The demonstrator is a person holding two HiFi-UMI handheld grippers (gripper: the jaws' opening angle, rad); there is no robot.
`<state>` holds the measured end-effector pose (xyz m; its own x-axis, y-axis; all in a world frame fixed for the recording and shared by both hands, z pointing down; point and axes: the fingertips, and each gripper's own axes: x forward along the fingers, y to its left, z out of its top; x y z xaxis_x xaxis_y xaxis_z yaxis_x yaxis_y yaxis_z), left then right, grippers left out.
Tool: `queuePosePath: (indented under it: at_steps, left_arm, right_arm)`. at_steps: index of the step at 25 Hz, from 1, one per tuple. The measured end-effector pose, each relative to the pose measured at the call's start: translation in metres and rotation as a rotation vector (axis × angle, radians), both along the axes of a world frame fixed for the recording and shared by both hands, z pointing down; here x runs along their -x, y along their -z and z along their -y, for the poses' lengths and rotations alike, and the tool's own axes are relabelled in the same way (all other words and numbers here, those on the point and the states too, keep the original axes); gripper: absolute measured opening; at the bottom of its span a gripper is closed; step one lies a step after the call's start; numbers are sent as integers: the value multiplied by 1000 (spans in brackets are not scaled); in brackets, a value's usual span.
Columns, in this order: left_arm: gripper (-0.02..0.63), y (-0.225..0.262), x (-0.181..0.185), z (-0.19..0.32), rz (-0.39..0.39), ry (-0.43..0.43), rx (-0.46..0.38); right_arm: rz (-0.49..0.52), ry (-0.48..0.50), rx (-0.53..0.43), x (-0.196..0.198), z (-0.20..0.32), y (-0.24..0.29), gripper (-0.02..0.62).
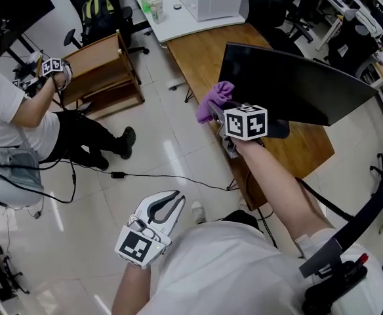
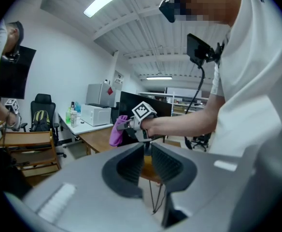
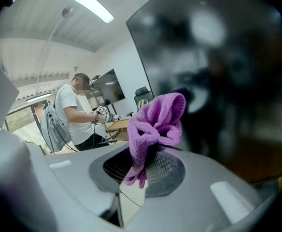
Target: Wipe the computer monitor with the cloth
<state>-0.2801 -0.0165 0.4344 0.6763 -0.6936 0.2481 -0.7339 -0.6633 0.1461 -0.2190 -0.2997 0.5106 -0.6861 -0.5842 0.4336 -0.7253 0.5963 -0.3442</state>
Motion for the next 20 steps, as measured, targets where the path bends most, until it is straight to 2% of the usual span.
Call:
queuePosePath:
  at_steps: [10,20]
  left_arm:
    - [71,7,-4,14,-32,-26,-59]
    - [71,16,-5,15,-59,-35,-50]
  right_arm:
    - [65,41,-90,9,10,90,57]
    - [124,47,-173,9,21,170,57]
